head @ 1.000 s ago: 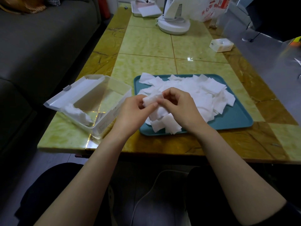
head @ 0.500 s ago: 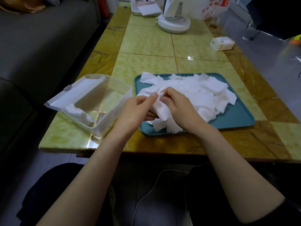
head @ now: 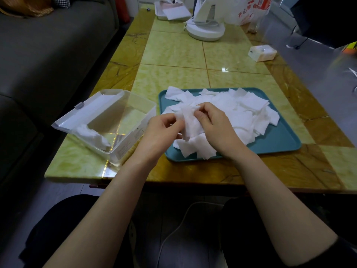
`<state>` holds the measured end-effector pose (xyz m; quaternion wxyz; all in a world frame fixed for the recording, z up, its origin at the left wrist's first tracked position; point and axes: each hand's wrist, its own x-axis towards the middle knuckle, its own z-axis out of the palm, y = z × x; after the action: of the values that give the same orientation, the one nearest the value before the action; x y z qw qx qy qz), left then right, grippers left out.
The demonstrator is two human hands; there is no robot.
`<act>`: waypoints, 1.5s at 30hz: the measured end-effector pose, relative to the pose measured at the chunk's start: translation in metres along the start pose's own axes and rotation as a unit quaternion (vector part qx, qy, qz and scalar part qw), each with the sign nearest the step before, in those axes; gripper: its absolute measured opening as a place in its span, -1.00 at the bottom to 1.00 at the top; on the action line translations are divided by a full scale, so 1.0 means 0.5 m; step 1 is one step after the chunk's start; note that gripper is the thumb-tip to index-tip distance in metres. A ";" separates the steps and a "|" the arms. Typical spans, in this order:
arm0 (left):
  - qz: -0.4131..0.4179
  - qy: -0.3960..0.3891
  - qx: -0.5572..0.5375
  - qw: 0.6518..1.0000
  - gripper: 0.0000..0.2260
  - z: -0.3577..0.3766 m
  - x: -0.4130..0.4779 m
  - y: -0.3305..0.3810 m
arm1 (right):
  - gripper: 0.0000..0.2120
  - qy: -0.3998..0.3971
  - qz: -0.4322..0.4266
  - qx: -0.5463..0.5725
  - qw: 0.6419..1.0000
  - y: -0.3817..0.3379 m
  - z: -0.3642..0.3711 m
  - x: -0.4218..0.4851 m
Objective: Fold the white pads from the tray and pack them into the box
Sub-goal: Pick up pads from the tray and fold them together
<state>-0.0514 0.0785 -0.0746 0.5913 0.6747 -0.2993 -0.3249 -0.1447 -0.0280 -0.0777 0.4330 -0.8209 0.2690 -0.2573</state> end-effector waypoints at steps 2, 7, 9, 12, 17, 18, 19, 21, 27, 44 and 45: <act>-0.015 0.020 0.002 1.000 -0.79 0.001 0.004 -0.002 | -0.90 0.010 -0.010 -0.005 1.000 -0.001 0.002 -0.003; -0.034 0.022 -0.037 0.998 -0.74 -0.002 0.009 -0.002 | -0.90 0.026 -0.029 -0.003 0.999 0.000 0.008 -0.006; -0.044 0.026 -0.049 0.997 -0.73 -0.002 0.011 -0.001 | -0.89 0.028 -0.036 -0.007 0.999 -0.002 0.009 -0.007; -0.065 0.031 -0.082 0.994 -0.72 0.000 0.014 0.005 | -0.91 0.035 -0.049 -0.020 0.998 -0.003 0.010 -0.008; -0.014 0.013 0.004 1.000 -0.76 0.000 0.005 -0.004 | -0.94 0.030 -0.070 -0.056 0.996 -0.003 0.013 -0.012; 0.005 0.024 0.036 0.999 -0.82 -0.001 0.004 -0.008 | -0.95 0.026 -0.065 -0.060 0.996 -0.002 0.014 -0.013; 0.015 0.036 0.057 0.998 -0.89 -0.002 0.004 -0.012 | -0.93 0.026 -0.053 -0.062 0.996 0.001 0.014 -0.012; 0.024 0.062 0.075 0.995 -0.89 -0.003 0.006 -0.014 | -0.82 0.025 -0.007 -0.083 0.996 0.009 0.008 -0.010; 0.041 0.105 0.100 0.989 -0.63 -0.012 0.011 -0.011 | -0.30 -0.123 0.108 -0.257 0.952 0.039 -0.026 -0.018; 0.015 0.076 0.105 0.991 -0.82 -0.009 0.018 -0.025 | -0.98 0.133 0.017 0.016 0.991 0.004 -0.043 -0.004; 0.015 0.064 0.104 0.992 -0.80 -0.007 0.017 -0.027 | -0.98 0.115 0.030 0.060 0.991 -0.001 -0.041 -0.004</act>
<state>-0.0433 0.0756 -0.0885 0.5403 0.7477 -0.3030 -0.2392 -0.1594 -0.0381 -0.0676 0.4551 -0.7501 0.3256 -0.3525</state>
